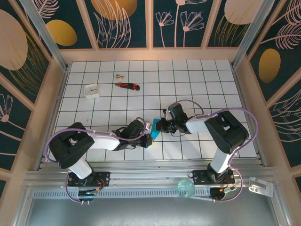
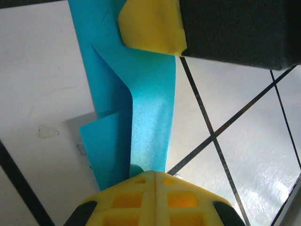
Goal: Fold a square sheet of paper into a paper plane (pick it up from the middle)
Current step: Fold the wing for the fifth time at the center of the table.
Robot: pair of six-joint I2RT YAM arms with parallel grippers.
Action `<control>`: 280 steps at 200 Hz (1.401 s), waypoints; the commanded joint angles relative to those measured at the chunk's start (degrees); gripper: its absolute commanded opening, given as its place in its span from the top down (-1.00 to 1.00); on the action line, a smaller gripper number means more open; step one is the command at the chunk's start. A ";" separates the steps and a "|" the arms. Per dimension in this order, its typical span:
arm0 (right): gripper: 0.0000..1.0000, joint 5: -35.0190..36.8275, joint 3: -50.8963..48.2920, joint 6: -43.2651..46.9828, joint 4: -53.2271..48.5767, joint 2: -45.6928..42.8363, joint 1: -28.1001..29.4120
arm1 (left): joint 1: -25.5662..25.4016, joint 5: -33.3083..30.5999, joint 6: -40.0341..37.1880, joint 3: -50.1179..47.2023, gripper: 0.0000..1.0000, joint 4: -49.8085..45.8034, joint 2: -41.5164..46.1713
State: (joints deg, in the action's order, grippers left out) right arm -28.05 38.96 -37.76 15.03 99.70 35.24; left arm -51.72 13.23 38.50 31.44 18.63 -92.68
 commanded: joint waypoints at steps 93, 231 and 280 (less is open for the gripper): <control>0.88 8.01 -0.82 2.60 -8.69 5.70 -0.71 | -4.33 -0.44 -2.07 -4.13 1.00 -14.54 3.06; 0.90 8.72 -0.25 2.69 -9.72 6.25 -0.75 | -5.84 4.07 2.25 -9.18 1.00 -15.18 6.15; 0.90 8.63 -0.07 2.59 -9.67 6.55 -0.73 | -6.02 5.03 3.47 -10.10 1.00 -16.95 6.89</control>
State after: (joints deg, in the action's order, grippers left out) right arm -28.84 40.80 -37.36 13.10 100.88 35.24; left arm -56.05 12.40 40.42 24.91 15.84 -84.95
